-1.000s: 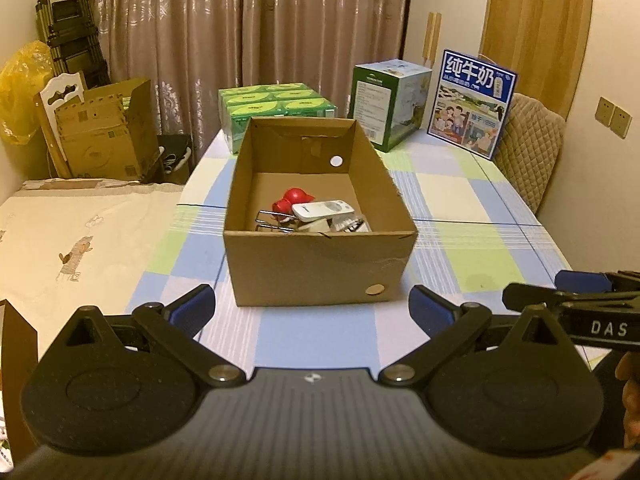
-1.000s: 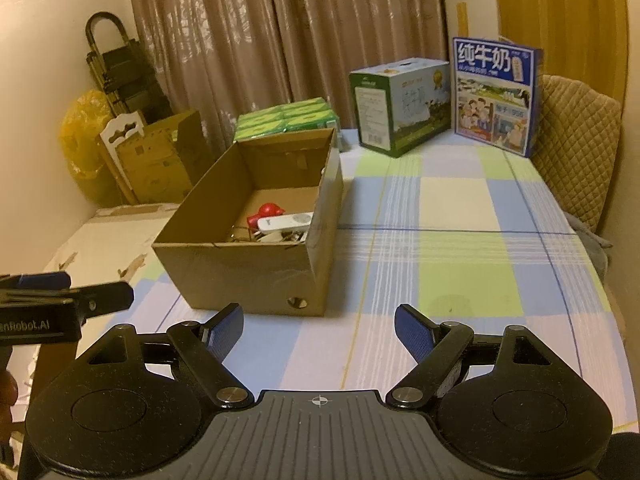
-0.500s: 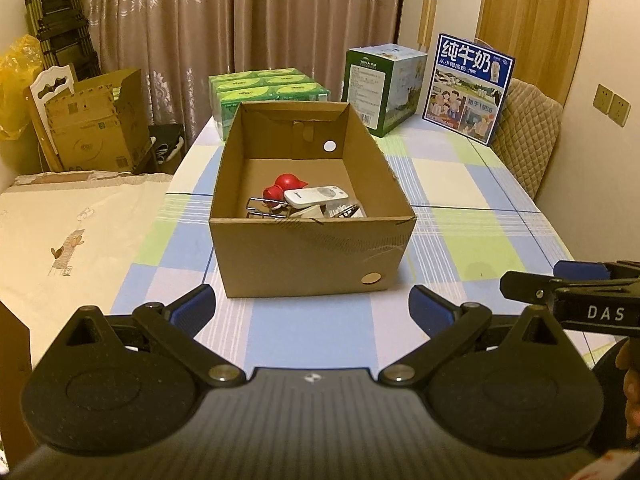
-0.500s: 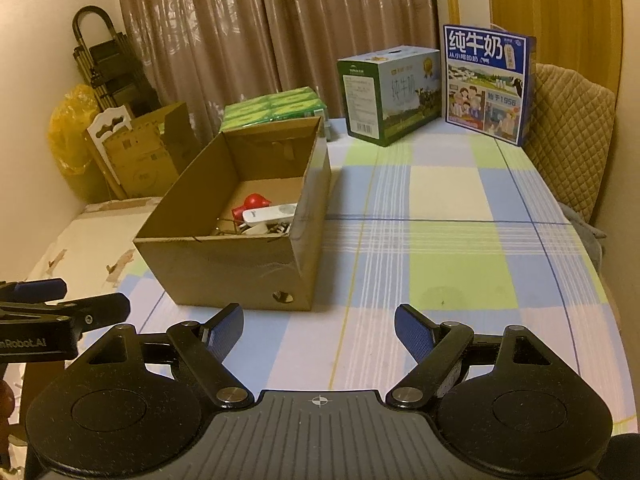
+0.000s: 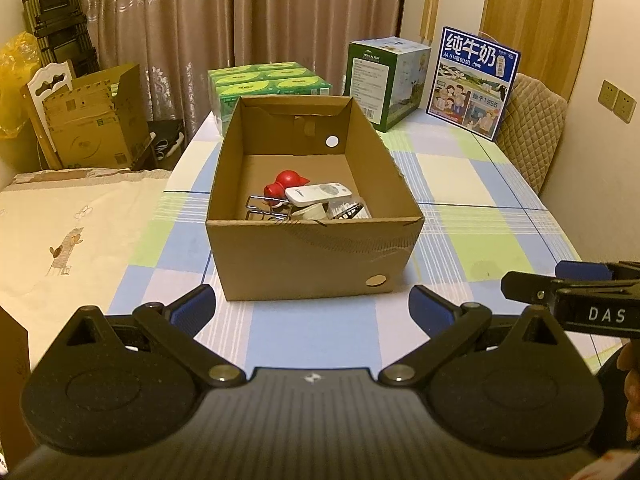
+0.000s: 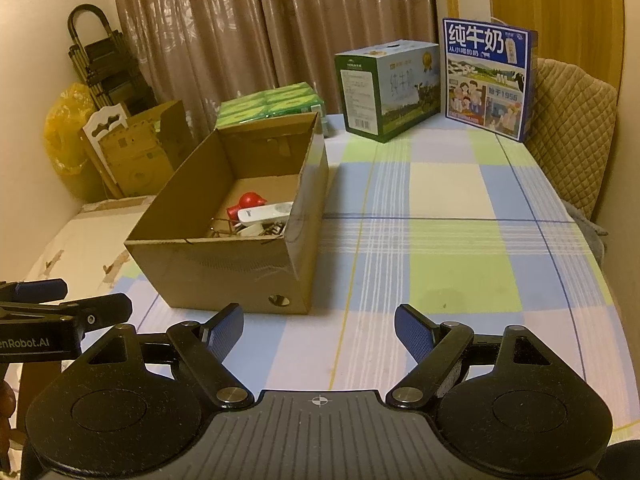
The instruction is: Organize rigid objects
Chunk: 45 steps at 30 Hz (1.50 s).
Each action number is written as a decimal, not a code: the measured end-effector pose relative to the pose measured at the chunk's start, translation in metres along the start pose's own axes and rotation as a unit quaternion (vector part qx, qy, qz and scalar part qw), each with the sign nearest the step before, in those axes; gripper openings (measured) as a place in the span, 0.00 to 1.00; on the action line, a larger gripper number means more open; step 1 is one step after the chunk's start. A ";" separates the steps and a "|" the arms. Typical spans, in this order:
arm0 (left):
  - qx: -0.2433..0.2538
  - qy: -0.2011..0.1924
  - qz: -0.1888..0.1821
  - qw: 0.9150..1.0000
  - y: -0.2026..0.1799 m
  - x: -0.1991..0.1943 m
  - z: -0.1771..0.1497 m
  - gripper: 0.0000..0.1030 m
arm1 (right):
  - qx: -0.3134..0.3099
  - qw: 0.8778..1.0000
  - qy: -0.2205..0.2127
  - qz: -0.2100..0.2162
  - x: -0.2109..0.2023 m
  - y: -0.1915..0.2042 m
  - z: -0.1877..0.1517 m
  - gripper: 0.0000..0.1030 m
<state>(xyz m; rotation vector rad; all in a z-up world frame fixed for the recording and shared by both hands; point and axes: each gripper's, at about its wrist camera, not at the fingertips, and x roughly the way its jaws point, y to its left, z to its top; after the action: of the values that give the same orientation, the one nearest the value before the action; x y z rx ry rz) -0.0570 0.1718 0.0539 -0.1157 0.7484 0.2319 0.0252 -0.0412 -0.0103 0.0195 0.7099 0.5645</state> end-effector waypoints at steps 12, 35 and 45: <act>-0.001 0.001 -0.001 1.000 0.000 0.003 0.002 0.99 | 0.000 1.000 0.001 0.001 0.004 0.001 0.002 0.78; 0.002 0.002 -0.002 1.000 -0.001 0.007 0.003 0.99 | 0.001 1.000 -0.001 0.002 0.006 0.001 0.004 0.78; 0.002 0.002 -0.002 1.000 -0.001 0.008 0.003 0.99 | 0.002 1.000 -0.002 0.002 0.005 0.001 0.006 0.78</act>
<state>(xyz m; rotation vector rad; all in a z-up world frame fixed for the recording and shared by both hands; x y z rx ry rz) -0.0494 0.1729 0.0511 -0.1141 0.7532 0.2259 0.0310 -0.0368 -0.0085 0.0256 0.7069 0.5664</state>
